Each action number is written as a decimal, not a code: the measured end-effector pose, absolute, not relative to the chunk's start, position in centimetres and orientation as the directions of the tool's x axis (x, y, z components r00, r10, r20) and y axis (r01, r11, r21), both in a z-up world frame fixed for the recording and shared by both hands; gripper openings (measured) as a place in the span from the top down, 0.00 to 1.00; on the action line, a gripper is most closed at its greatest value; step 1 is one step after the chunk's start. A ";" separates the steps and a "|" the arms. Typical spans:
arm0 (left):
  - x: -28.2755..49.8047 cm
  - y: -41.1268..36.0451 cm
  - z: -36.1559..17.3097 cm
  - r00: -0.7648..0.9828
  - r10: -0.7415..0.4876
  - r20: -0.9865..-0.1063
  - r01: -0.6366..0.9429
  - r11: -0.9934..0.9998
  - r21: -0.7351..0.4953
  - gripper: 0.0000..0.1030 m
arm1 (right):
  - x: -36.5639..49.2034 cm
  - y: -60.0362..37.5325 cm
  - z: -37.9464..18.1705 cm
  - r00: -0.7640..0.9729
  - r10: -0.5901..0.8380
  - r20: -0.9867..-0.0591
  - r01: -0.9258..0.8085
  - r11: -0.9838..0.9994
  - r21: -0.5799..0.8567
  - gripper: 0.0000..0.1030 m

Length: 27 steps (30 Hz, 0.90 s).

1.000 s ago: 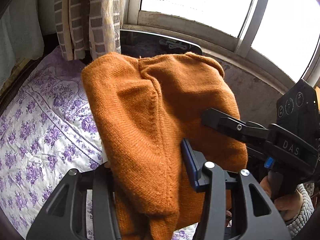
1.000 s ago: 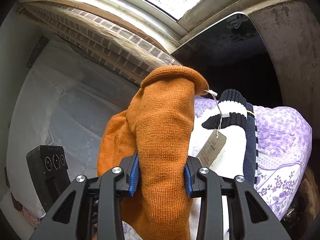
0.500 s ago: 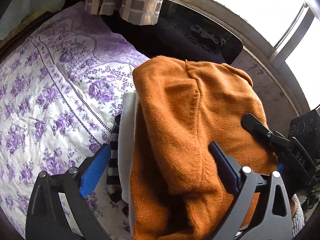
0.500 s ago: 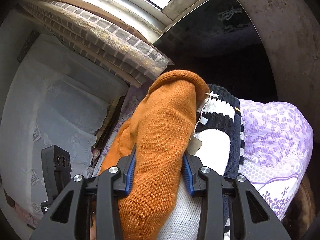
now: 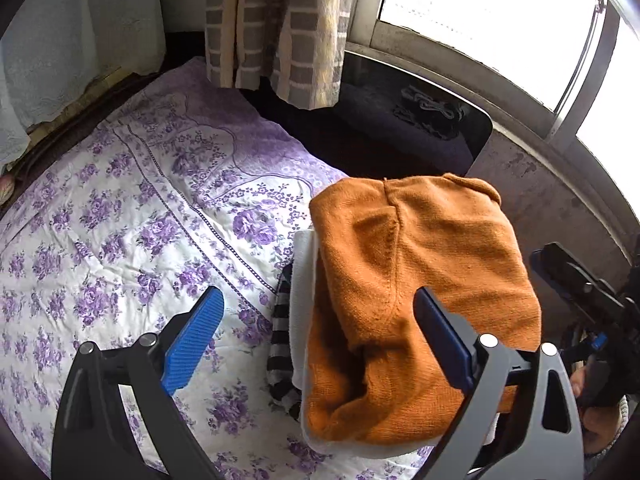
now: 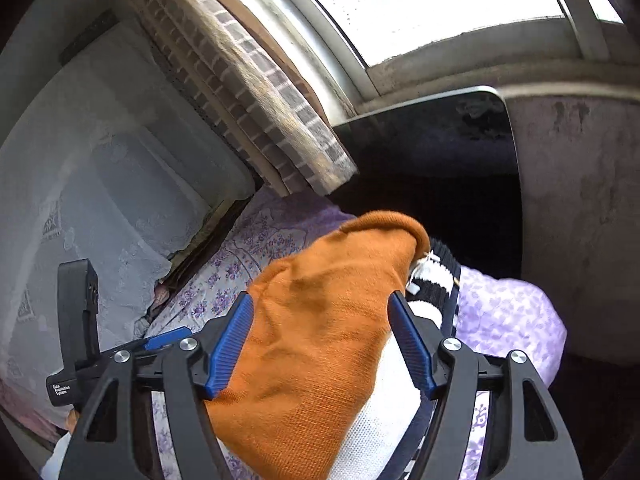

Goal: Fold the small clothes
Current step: 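Lower the bundle onto the white folded clothes and open the right tool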

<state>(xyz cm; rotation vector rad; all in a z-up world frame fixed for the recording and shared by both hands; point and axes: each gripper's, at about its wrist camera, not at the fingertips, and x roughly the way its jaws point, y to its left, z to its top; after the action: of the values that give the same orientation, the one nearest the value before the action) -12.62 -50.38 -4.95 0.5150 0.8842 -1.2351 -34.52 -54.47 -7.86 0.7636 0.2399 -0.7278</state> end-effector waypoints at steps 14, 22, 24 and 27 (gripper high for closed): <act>-12.4 -50.9 -9.6 0.197 -0.462 -0.865 0.910 0.414 -0.014 0.04 | -31.1 -52.4 -10.2 0.724 -0.454 -0.519 0.662 0.667 0.341 0.09; -13.9 -48.1 -6.4 0.271 -0.486 -0.831 0.917 0.393 0.070 0.04 | -34.5 -50.8 -9.3 0.685 -0.508 -0.523 0.727 0.525 0.442 0.07; -14.3 -46.9 -5.7 0.269 -0.499 -0.824 0.920 0.387 0.065 0.05 | -34.9 -49.6 -9.2 0.659 -0.523 -0.541 0.751 0.509 0.422 0.06; -15.2 -45.1 -4.9 0.278 -0.508 -0.815 0.923 0.376 0.080 0.05 | -35.2 -47.3 -8.7 0.611 -0.558 -0.562 0.789 0.485 0.376 0.05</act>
<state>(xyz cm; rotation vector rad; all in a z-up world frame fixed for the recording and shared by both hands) -15.21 -45.09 -4.92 0.6272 0.7926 -1.0494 -35.19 -47.32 -8.67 0.6589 0.3921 -0.8456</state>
